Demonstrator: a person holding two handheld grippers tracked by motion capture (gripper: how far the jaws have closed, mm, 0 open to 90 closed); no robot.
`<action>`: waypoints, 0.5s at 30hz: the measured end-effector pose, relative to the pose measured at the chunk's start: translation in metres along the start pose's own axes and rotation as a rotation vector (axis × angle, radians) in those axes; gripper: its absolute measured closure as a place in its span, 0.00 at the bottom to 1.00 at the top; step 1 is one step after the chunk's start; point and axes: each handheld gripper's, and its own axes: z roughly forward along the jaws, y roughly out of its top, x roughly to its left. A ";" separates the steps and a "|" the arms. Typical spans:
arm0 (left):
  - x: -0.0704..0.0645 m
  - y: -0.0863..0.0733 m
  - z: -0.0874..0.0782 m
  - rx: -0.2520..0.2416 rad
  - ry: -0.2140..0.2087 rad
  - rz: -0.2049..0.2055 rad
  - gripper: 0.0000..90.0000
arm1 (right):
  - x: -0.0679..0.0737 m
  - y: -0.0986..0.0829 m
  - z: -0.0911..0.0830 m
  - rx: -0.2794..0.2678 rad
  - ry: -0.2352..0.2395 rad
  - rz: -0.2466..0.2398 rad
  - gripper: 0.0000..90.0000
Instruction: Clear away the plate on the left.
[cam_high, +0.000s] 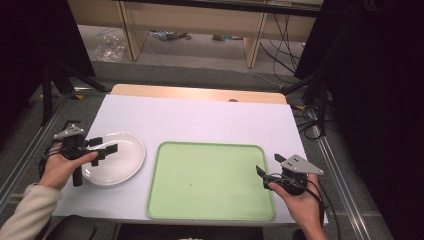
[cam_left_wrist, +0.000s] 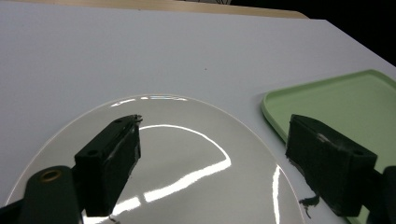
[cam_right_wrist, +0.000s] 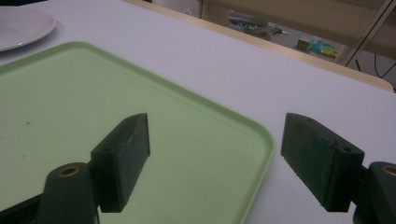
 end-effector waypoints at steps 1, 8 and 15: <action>0.000 0.000 0.000 -0.003 -0.002 0.000 0.20 | 0.000 0.000 0.000 0.001 -0.001 0.003 0.27; 0.005 -0.003 -0.005 -0.009 -0.015 -0.041 0.26 | 0.001 0.001 -0.001 -0.002 -0.003 -0.004 0.27; 0.015 -0.003 -0.014 0.004 0.047 -0.073 0.33 | 0.002 0.000 0.000 -0.005 -0.008 -0.002 0.27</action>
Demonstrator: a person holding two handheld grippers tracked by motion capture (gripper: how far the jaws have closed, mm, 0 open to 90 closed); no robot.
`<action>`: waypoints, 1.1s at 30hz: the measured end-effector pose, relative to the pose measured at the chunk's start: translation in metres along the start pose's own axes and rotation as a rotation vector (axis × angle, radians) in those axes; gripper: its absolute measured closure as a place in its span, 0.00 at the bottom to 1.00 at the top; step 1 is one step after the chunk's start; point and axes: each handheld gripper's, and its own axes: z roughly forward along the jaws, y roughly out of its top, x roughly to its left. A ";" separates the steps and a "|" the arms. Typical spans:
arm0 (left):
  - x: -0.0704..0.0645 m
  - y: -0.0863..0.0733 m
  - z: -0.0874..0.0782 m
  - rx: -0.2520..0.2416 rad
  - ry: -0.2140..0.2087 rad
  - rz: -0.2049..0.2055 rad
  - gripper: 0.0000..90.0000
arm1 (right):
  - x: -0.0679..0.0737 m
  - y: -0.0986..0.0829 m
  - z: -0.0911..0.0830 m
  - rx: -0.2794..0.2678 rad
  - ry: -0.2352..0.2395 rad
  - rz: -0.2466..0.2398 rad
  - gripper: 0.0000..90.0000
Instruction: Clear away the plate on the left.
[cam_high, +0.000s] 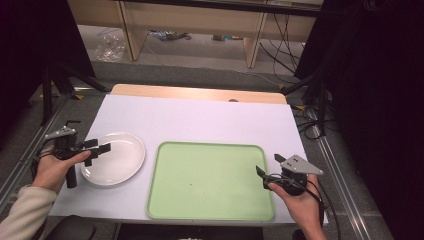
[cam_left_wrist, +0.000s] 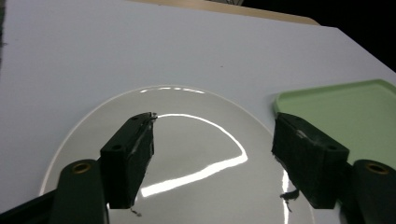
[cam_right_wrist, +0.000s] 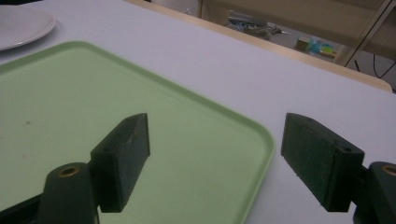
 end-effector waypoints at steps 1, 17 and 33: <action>0.002 0.000 0.000 -0.006 0.000 -0.014 0.33 | 0.000 0.000 0.000 -0.001 -0.001 0.000 0.27; 0.024 -0.009 -0.010 0.080 0.095 -0.115 0.37 | 0.001 0.001 0.000 0.011 0.004 -0.004 0.27; 0.034 -0.013 -0.018 0.149 0.165 -0.140 0.39 | 0.002 0.001 -0.001 0.014 0.007 -0.004 0.27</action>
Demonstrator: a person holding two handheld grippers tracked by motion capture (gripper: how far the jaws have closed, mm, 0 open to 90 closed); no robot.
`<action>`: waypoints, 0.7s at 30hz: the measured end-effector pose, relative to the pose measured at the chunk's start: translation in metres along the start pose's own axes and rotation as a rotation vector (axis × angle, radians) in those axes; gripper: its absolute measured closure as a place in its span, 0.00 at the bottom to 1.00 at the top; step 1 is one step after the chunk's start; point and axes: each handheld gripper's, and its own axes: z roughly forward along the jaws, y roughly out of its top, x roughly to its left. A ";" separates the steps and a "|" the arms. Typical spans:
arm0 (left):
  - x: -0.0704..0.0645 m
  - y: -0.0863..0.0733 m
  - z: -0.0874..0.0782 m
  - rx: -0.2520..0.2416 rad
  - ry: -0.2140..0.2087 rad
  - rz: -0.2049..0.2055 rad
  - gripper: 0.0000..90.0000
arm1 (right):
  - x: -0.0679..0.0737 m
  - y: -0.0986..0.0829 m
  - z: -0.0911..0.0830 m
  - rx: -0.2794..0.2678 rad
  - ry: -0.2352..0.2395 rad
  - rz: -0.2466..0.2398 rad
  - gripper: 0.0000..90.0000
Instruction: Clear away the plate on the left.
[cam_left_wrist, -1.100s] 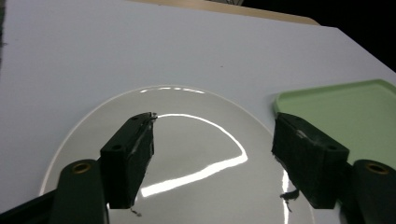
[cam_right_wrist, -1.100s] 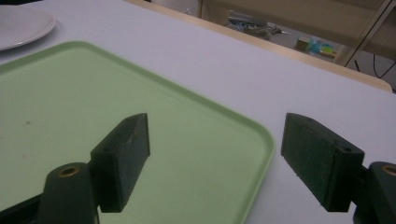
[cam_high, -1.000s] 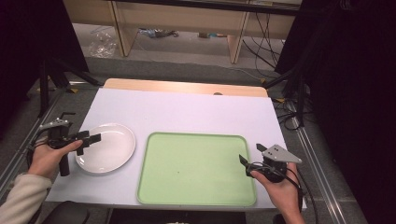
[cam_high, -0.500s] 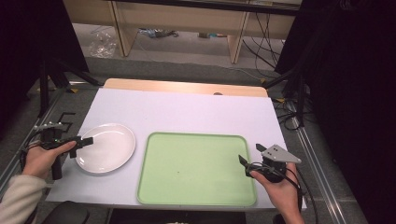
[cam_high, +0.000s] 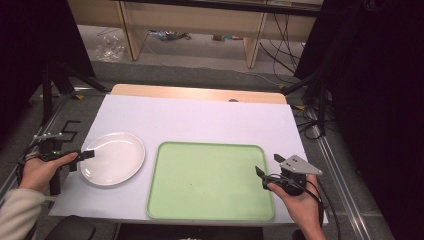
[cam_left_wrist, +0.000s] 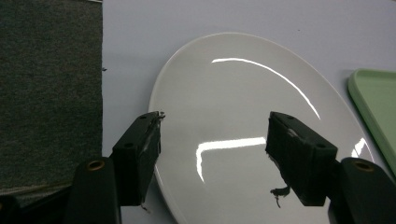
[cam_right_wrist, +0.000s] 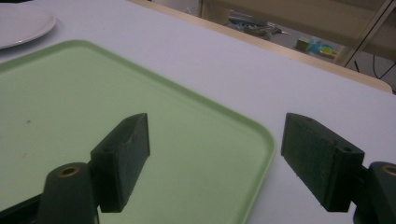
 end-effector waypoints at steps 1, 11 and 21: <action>0.000 0.000 0.000 0.003 0.005 -0.012 0.39 | 0.000 0.000 0.000 -0.001 -0.001 -0.001 0.27; 0.007 -0.005 0.000 0.088 0.032 -0.054 0.45 | 0.000 0.000 0.000 -0.003 -0.002 -0.001 0.27; 0.010 -0.007 0.001 0.145 0.030 -0.173 0.57 | 0.001 0.000 0.000 -0.004 -0.002 -0.004 0.27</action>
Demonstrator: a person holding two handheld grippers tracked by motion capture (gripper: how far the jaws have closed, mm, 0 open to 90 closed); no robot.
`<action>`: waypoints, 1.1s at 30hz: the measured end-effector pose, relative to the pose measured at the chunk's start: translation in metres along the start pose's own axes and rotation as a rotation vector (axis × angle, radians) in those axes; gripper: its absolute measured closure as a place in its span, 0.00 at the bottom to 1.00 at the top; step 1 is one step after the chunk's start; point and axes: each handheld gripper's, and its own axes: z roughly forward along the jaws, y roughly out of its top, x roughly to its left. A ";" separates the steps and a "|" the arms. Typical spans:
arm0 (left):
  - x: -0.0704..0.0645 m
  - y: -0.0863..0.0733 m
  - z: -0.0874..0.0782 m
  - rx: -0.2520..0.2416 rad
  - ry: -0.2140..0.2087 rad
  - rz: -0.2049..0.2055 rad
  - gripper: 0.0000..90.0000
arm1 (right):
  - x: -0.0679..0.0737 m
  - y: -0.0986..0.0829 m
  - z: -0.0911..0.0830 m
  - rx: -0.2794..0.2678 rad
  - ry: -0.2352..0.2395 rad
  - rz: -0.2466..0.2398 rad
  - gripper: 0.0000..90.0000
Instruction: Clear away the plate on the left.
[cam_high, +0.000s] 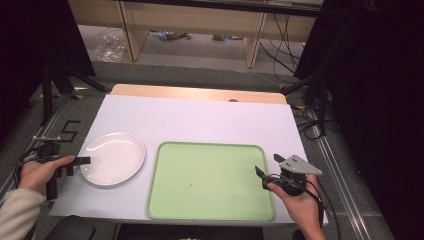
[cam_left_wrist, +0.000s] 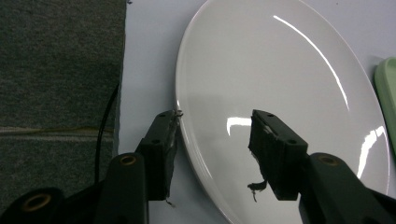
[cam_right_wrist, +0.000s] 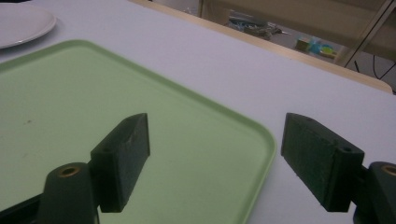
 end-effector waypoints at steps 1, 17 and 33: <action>0.000 0.000 0.000 0.005 -0.002 -0.008 0.58 | 0.000 0.000 0.000 0.001 -0.001 -0.001 0.27; 0.013 -0.002 0.006 0.016 -0.063 -0.142 0.75 | 0.001 0.001 0.000 0.002 0.000 0.001 0.27; 0.021 -0.001 0.008 0.017 -0.125 -0.229 0.87 | 0.000 0.001 0.000 0.005 -0.001 -0.002 0.27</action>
